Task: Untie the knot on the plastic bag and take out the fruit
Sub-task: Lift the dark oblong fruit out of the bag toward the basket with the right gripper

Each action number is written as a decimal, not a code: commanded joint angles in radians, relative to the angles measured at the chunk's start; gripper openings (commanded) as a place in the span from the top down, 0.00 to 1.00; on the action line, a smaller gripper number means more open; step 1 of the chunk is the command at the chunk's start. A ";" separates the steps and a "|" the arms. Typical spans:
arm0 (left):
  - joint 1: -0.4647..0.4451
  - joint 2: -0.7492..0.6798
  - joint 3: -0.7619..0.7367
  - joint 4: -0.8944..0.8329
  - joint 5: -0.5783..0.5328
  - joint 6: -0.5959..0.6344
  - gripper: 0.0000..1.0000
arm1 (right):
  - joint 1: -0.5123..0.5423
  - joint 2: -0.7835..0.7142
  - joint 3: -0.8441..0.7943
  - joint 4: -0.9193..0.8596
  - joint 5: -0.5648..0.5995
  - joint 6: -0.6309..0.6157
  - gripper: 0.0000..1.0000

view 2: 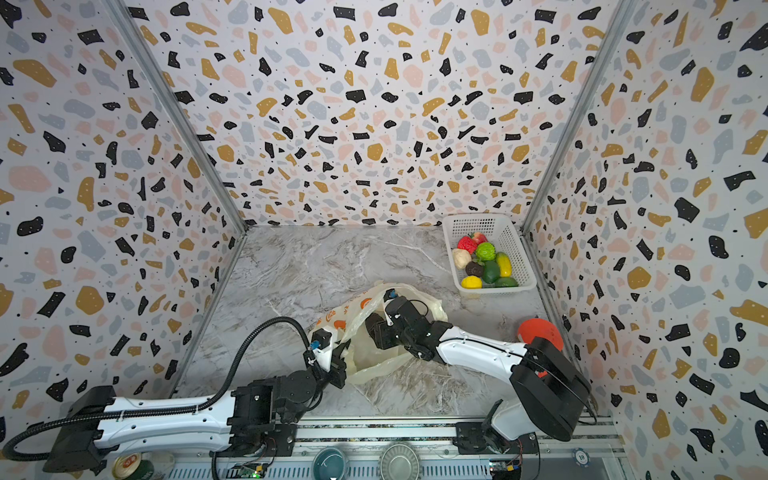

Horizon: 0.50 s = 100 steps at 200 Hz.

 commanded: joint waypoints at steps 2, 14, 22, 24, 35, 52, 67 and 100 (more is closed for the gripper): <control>-0.003 0.007 0.002 0.040 -0.044 -0.003 1.00 | 0.057 -0.039 0.034 -0.111 -0.017 -0.027 0.46; -0.003 0.007 0.006 0.041 -0.056 -0.004 1.00 | 0.085 -0.051 0.032 -0.134 -0.017 -0.021 0.46; -0.003 0.009 0.009 0.040 -0.064 -0.005 1.00 | 0.102 -0.063 0.033 -0.152 -0.012 -0.018 0.46; -0.003 0.010 0.009 0.039 -0.066 -0.005 1.00 | 0.107 -0.065 0.033 -0.156 -0.010 -0.017 0.46; -0.002 0.013 0.013 0.027 -0.077 -0.010 1.00 | 0.126 -0.090 0.036 -0.182 -0.002 -0.016 0.46; -0.003 0.014 0.014 0.017 -0.089 -0.023 1.00 | 0.143 -0.138 0.044 -0.224 0.003 -0.011 0.46; -0.001 0.014 0.012 0.017 -0.093 -0.029 1.00 | 0.144 -0.181 0.061 -0.271 0.012 -0.008 0.46; -0.002 0.025 0.013 0.017 -0.106 -0.036 1.00 | 0.145 -0.254 0.111 -0.370 0.026 -0.011 0.46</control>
